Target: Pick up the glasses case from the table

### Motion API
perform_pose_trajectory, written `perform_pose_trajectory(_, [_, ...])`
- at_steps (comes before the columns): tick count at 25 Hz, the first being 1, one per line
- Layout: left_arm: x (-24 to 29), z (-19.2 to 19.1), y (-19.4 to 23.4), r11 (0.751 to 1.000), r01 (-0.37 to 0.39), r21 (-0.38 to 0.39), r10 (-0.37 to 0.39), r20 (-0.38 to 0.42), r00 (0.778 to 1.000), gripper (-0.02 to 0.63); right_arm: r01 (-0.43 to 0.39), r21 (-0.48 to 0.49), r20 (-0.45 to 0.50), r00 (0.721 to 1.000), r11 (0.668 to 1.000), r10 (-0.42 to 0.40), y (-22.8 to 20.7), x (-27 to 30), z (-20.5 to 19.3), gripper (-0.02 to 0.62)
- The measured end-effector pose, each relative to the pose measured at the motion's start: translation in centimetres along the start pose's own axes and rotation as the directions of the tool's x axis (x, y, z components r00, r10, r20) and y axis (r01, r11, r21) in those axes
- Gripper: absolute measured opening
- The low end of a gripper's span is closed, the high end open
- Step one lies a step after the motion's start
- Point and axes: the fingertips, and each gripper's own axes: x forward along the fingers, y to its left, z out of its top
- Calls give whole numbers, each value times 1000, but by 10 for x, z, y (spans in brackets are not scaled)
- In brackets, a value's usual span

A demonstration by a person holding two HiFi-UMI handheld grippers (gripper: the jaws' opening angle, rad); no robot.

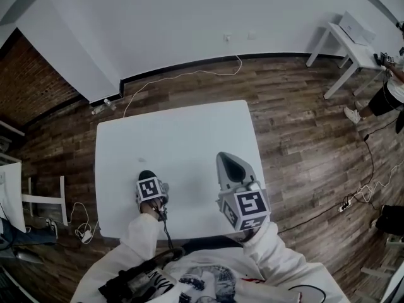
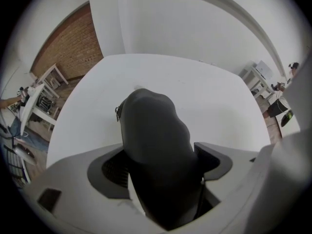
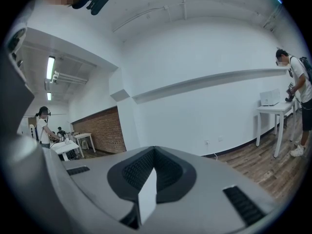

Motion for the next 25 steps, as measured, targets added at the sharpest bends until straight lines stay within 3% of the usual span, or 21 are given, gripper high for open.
perform_pose_trajectory(3, [-28, 16, -1, 999, 33, 42, -36, 84, 996, 411, -10, 3, 1, 1000, 1000, 10, 8, 0, -2, 3])
perform_pose_trajectory(6, [-70, 44, -7, 991, 106, 79, -120, 212, 970, 410, -25, 4, 4, 1000, 1000, 25, 19, 1, -2, 3])
perform_pose_trajectory(8, [-105, 64, -14, 979, 170, 112, -197, 303, 933, 411, -38, 1, 8, 999, 999, 38, 27, 2, -2, 3])
perform_pose_trajectory(13, [-188, 90, -25, 939, 287, 192, -345, 475, 810, 411, -63, -8, 13, 998, 998, 63, 46, 0, -1, 3])
perform_pose_trajectory(15, [-209, 90, -27, 930, 296, 220, -368, 503, 782, 411, -69, -10, 13, 998, 998, 69, 51, -1, -1, 3])
perform_pose_trajectory(20, [-231, 82, -24, 919, 325, 223, -394, 527, 753, 411, -83, -21, 14, 996, 996, 84, 64, -3, 0, 3])
perform_pose_trajectory(25, [-237, 82, -19, 925, 307, 225, -380, 543, 749, 411, -91, -32, 12, 996, 995, 92, 71, -2, 2, 3])
